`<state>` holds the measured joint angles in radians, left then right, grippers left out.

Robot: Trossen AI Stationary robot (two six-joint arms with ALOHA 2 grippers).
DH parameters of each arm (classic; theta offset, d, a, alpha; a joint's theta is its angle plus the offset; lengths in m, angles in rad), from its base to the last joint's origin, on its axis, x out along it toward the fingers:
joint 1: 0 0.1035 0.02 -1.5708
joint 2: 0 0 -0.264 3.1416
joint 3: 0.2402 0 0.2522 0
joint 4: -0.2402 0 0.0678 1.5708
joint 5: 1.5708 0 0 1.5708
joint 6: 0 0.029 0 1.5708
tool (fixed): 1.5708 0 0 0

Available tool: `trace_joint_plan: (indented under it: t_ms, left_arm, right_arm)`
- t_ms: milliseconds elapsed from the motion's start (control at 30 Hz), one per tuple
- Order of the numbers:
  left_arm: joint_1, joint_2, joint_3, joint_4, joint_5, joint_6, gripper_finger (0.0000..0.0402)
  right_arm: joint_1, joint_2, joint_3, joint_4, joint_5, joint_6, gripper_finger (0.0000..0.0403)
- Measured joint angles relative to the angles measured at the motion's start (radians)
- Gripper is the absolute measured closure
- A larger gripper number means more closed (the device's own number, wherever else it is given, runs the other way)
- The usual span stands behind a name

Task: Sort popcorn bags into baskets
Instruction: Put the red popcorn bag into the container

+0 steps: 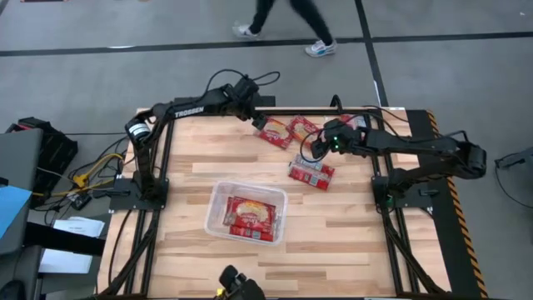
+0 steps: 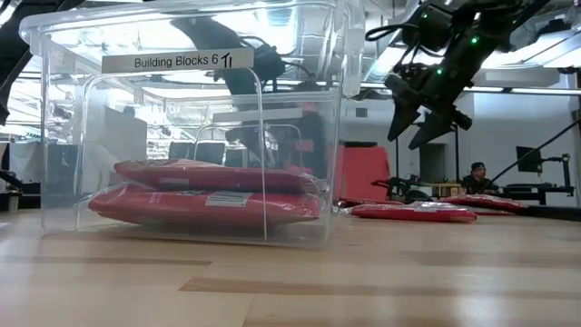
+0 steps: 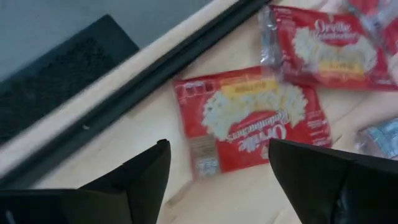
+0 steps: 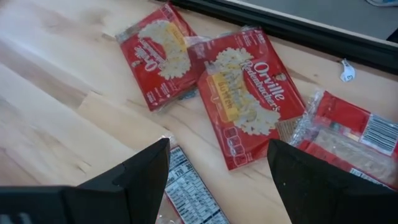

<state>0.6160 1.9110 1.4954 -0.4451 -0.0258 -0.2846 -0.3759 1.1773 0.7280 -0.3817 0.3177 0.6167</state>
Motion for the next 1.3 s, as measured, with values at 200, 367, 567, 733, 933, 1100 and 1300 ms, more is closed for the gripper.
trace_joint_plan:
  t_ms: [200,367,567,733,933,1100,1300]
  left_arm:
    - [-0.018,0.024,-0.028,-0.004,0.024,-0.055,0.0143]
    - [-0.055,0.026,-0.033,-0.016,0.062,-0.069,0.0143]
    - [-0.06,0.008,-0.033,-0.047,0.097,-0.074,0.0143]
    - [-0.055,0.0,-0.033,-0.101,0.126,-0.083,0.0143]
    - [-0.055,-0.033,-0.033,-0.164,0.134,-0.068,0.0143]
    - [-0.05,-0.054,-0.033,-0.189,0.115,-0.048,0.0143]
    - [-0.049,-0.059,-0.036,-0.236,0.11,-0.008,0.0143]
  right_arm:
    - [0.003,0.036,0.0,0.043,0.033,-0.019,0.0108]
    - [-0.031,0.114,0.026,0.144,0.006,-0.198,0.0126]
    - [-0.089,0.27,0.122,0.234,-0.086,-0.375,0.0231]
    - [-0.128,0.415,0.173,0.322,-0.163,-0.463,0.0378]
    - [-0.136,0.565,0.254,0.368,-0.166,-0.474,0.0374]
    - [-0.113,0.682,0.326,0.362,-0.163,-0.502,0.0395]
    - [-0.063,0.751,0.367,0.301,-0.178,-0.471,0.0381]
